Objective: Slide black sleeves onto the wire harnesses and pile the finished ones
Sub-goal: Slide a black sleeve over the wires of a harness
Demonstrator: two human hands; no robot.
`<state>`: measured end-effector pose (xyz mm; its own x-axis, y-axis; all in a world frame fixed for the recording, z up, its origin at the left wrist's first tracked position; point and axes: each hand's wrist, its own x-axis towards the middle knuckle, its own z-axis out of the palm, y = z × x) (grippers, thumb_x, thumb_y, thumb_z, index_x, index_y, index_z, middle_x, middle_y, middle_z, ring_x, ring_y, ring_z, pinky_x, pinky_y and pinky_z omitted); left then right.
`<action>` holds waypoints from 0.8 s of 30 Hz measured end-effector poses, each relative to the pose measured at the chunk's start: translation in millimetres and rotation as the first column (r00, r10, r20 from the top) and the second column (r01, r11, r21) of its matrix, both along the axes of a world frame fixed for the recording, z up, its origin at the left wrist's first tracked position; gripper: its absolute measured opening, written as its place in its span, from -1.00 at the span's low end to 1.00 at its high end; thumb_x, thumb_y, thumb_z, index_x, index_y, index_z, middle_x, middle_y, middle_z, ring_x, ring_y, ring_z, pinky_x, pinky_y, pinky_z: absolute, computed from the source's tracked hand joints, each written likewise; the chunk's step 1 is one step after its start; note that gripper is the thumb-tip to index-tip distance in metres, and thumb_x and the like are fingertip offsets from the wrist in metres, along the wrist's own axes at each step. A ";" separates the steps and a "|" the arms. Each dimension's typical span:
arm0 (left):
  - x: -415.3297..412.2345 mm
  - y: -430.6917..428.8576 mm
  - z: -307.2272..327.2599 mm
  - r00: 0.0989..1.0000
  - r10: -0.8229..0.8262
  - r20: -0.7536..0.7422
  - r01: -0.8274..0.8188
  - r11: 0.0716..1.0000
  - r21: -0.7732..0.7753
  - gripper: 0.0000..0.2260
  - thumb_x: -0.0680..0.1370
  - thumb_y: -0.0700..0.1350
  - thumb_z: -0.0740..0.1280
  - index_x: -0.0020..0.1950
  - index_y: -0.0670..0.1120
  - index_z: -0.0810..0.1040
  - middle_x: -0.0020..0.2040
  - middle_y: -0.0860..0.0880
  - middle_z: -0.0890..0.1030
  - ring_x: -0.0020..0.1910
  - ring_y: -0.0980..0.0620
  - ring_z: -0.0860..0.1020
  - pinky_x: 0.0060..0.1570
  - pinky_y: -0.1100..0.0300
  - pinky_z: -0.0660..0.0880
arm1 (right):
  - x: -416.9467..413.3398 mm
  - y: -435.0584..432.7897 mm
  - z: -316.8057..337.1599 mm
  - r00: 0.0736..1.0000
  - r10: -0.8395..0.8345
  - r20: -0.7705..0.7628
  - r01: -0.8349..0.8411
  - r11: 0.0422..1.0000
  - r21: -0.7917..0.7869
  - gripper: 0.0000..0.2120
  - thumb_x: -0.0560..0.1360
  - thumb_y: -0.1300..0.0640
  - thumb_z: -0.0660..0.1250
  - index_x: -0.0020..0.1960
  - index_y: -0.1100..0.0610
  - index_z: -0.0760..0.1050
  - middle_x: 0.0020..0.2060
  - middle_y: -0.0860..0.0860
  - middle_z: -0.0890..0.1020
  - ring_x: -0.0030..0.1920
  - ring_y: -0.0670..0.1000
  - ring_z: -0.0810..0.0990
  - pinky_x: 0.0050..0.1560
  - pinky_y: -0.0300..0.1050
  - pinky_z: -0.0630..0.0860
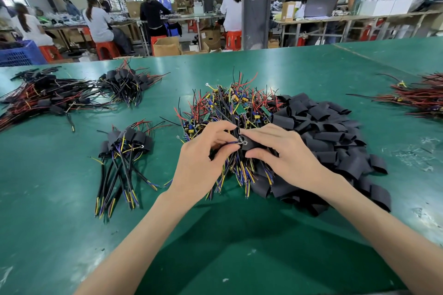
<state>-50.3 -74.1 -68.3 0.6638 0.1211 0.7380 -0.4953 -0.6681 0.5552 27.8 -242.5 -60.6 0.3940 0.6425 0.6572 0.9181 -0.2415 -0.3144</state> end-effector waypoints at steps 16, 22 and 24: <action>-2.6 -0.2 4.4 0.992 -0.040 -0.118 0.028 0.994 -0.102 -0.76 0.41 -0.32 0.46 -0.07 -0.02 0.57 -0.23 0.16 0.65 -0.23 0.28 0.60 -0.09 0.45 0.46 | -3.5 1.3 -1.4 0.988 -0.025 0.151 0.034 0.998 -0.060 -0.61 0.43 0.22 0.39 0.21 0.36 0.51 0.05 0.15 0.62 -0.04 0.18 0.55 0.10 -0.08 0.41; -2.8 1.5 5.5 0.998 0.034 -0.057 -0.031 0.998 0.053 -0.87 0.41 -0.34 0.45 -0.21 -0.12 0.66 -0.25 0.19 0.60 -0.26 0.34 0.51 -0.15 0.52 0.35 | -4.8 1.1 -0.7 0.989 -0.016 0.146 0.027 0.997 -0.074 -0.60 0.45 0.20 0.38 0.23 0.36 0.50 0.05 0.15 0.62 -0.04 0.19 0.55 0.11 -0.07 0.40; -2.1 2.7 4.2 0.998 0.030 -0.052 -0.026 0.997 0.076 -0.86 0.42 -0.37 0.42 -0.19 -0.14 0.64 -0.23 0.14 0.60 -0.23 0.32 0.50 -0.13 0.50 0.35 | -5.2 1.3 -0.6 0.990 -0.009 0.144 0.019 0.997 -0.071 -0.59 0.45 0.20 0.37 0.24 0.36 0.49 0.06 0.14 0.62 -0.03 0.19 0.55 0.11 -0.07 0.40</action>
